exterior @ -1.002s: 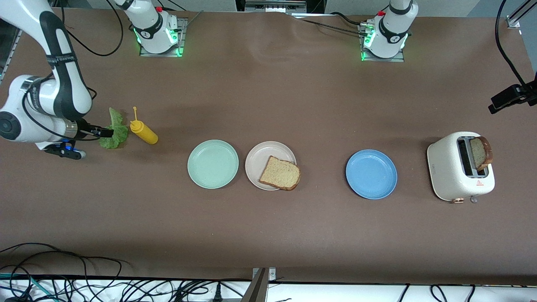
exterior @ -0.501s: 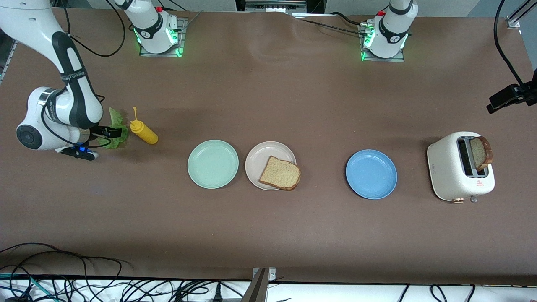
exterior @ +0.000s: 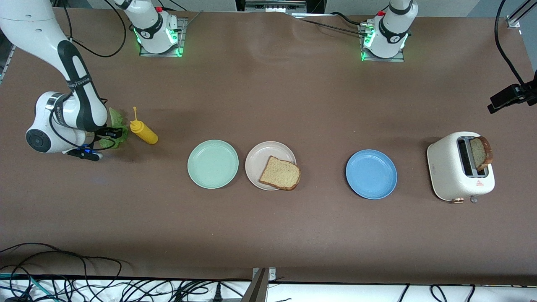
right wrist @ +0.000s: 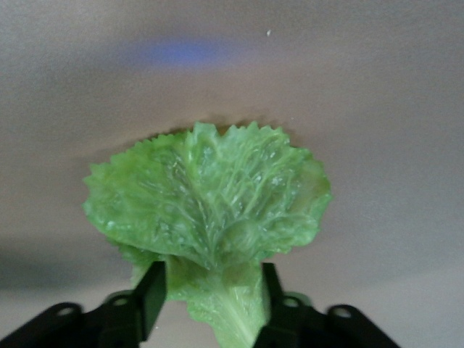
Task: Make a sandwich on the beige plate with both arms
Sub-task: 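Grasp the green lettuce leaf with the right gripper and lift it, then carry the lettuce with the right gripper onto the bread on the beige plate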
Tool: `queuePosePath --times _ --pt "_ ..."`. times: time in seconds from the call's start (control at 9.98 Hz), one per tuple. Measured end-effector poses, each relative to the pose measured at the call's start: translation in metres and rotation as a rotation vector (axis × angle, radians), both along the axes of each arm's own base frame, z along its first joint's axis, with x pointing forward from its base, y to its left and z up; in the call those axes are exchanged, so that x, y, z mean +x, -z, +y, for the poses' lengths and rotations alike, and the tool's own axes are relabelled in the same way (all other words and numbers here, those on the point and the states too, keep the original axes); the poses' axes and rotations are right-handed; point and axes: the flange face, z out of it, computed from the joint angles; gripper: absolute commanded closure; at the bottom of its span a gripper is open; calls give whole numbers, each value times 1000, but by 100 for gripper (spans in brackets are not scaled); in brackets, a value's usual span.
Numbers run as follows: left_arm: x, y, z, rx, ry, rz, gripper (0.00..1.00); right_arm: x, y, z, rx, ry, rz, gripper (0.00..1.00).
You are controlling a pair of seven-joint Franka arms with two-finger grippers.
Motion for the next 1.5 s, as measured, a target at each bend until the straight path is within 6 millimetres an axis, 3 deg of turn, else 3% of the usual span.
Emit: queuePosePath --times 0.4,0.6,0.7,1.0,1.2,1.5 --pt "0 0 1 0 -2 1 0 2 -3 -1 -3 -4 -5 100" --pt "0 0 1 0 -2 1 0 9 -18 0 -1 -4 -6 100" --pt "0 0 1 0 -1 2 0 16 -38 0 1 -3 1 100" --pt "-1 1 0 -1 0 6 0 49 -127 11 14 -15 21 100" --pt "-1 1 0 -1 0 7 0 71 -176 47 38 -73 6 100" --pt "-1 1 0 -1 0 7 0 102 -254 144 89 -217 -121 100"
